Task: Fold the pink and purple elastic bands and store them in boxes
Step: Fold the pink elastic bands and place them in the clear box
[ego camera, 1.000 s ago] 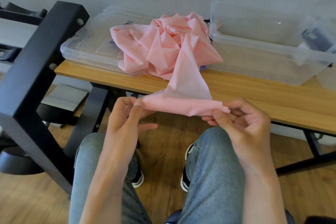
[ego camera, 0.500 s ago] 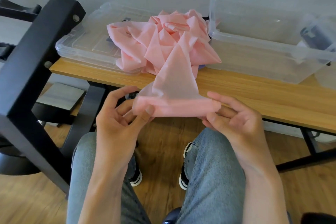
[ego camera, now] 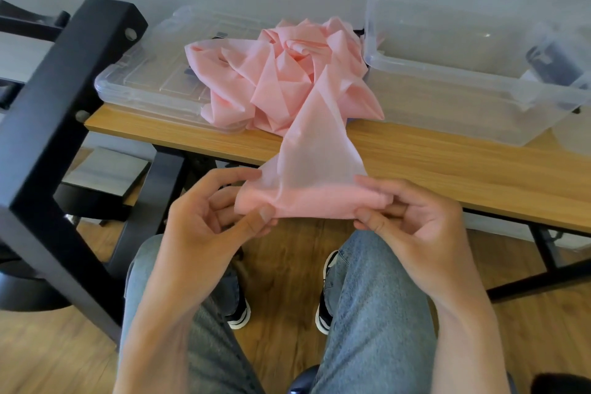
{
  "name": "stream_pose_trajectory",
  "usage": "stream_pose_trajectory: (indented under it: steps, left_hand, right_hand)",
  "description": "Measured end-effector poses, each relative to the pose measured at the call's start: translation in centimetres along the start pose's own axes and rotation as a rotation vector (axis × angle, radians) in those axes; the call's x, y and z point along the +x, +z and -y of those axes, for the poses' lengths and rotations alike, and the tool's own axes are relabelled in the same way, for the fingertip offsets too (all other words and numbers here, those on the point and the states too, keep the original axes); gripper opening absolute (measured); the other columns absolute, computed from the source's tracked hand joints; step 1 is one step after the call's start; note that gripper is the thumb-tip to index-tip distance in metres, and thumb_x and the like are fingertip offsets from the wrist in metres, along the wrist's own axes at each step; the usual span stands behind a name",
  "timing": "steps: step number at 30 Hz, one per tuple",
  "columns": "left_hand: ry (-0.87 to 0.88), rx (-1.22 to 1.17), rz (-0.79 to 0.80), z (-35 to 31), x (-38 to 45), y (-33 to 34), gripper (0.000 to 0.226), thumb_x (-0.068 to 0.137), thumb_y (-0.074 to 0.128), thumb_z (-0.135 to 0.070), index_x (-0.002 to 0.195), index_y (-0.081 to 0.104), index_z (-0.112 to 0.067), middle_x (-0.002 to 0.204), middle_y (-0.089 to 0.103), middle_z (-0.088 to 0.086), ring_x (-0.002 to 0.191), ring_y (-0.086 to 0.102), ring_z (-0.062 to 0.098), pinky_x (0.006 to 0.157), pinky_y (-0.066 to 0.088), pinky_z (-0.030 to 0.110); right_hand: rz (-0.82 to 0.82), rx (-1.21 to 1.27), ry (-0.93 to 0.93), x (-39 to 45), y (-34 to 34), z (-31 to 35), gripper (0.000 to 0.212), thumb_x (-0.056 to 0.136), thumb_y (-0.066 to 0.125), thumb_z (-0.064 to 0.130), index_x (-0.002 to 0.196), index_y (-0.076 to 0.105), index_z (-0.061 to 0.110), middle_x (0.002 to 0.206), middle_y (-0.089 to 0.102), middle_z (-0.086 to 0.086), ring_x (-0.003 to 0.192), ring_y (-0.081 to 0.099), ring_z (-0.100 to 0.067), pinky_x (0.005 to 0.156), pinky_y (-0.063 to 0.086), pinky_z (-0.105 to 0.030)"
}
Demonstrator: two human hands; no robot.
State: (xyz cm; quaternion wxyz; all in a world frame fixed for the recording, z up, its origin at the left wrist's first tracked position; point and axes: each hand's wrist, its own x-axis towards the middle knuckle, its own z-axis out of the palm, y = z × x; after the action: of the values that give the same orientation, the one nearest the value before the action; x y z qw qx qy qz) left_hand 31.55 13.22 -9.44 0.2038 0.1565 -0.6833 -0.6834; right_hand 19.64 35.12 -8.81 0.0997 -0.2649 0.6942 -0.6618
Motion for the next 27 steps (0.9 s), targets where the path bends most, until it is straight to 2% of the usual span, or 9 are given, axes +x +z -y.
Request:
stream_pose_trajectory:
  steps: [5,9,12,14,17,19,21,24,27]
  left_hand:
    - [0.059,0.184,0.041,-0.2,0.2,-0.7,0.044,0.072,0.08,-0.011,0.114,0.072,-0.019,0.106,0.079,-0.008,0.097,0.077,0.015,0.08,0.063,0.029]
    - [0.142,0.329,0.04,-1.8,0.9,-1.0,0.036,0.074,0.08,-0.021,0.109,0.076,-0.027,0.1,0.078,-0.015,0.094,0.075,0.008,0.085,0.061,0.026]
    - [0.216,0.418,0.042,-4.2,1.7,-1.0,0.032,0.076,0.077,-0.034,0.108,0.075,-0.034,0.099,0.076,-0.02,0.094,0.072,0.005,0.085,0.061,0.029]
    - [0.296,0.435,0.022,-5.9,2.3,-0.9,0.032,0.076,0.075,-0.041,0.108,0.075,-0.036,0.101,0.072,-0.018,0.097,0.068,0.008,0.086,0.059,0.034]
    - [0.434,0.464,-0.026,-8.6,3.0,-0.9,0.031,0.076,0.072,-0.048,0.106,0.073,-0.044,0.104,0.06,-0.01,0.094,0.057,0.015,0.076,0.054,0.037]
    - [0.478,0.486,-0.035,-10.3,3.8,-1.1,0.027,0.08,0.068,-0.049,0.107,0.069,-0.049,0.104,0.056,-0.008,0.09,0.053,0.009,0.073,0.049,0.026]
    - [0.54,0.541,-0.032,-12.6,4.2,-1.3,0.023,0.087,0.063,-0.046,0.109,0.067,-0.049,0.096,0.056,-0.009,0.081,0.051,0.006,0.068,0.042,0.017]
    - [0.586,0.547,-0.027,-16.0,4.9,-1.4,0.021,0.093,0.062,-0.043,0.111,0.072,-0.042,0.072,0.065,-0.007,0.063,0.053,0.009,0.061,0.042,0.019]
    - [0.603,0.421,-0.018,-19.5,5.9,-1.0,0.019,0.097,0.067,-0.03,0.114,0.076,-0.029,0.065,0.072,-0.001,0.055,0.063,0.017,0.061,0.054,0.023]
  right_hand:
    - [0.017,-0.067,-0.009,0.2,-0.4,0.5,0.041,0.079,0.08,0.004,0.109,0.078,0.031,0.103,0.08,0.01,0.096,0.077,-0.011,0.084,0.06,-0.02]
    - [0.046,-0.226,-0.08,1.2,-0.8,2.0,0.031,0.086,0.078,0.004,0.106,0.079,0.028,0.096,0.08,0.012,0.09,0.077,-0.009,0.083,0.062,-0.026]
    - [0.046,-0.372,-0.214,2.5,-1.5,3.9,0.021,0.088,0.078,0.013,0.104,0.08,0.026,0.097,0.077,0.014,0.092,0.074,-0.013,0.076,0.063,-0.032]
    - [0.03,-0.436,-0.293,3.5,-2.0,5.5,0.016,0.088,0.077,0.018,0.104,0.079,0.022,0.105,0.07,0.013,0.097,0.069,-0.012,0.07,0.06,-0.027]
    - [-0.04,-0.535,-0.385,4.7,-2.7,8.7,0.016,0.089,0.079,0.024,0.104,0.078,0.02,0.113,0.061,0.012,0.104,0.062,-0.008,0.069,0.05,-0.016]
    - [-0.033,-0.525,-0.404,5.6,-3.0,10.6,0.013,0.09,0.078,0.024,0.103,0.077,0.021,0.105,0.063,0.012,0.095,0.062,-0.008,0.065,0.049,-0.017]
    - [0.005,-0.51,-0.423,6.4,-3.2,12.8,0.008,0.094,0.076,0.024,0.101,0.074,0.025,0.094,0.067,0.013,0.086,0.063,-0.011,0.063,0.053,-0.026]
    - [0.01,-0.536,-0.481,8.0,-3.8,15.9,0.004,0.097,0.073,0.025,0.1,0.072,0.023,0.087,0.07,0.009,0.077,0.062,-0.015,0.063,0.053,-0.037]
    - [0.004,-0.471,-0.507,9.5,-4.6,19.1,0.003,0.097,0.074,0.02,0.098,0.073,0.017,0.069,0.067,0.0,0.057,0.056,-0.015,0.054,0.049,-0.032]
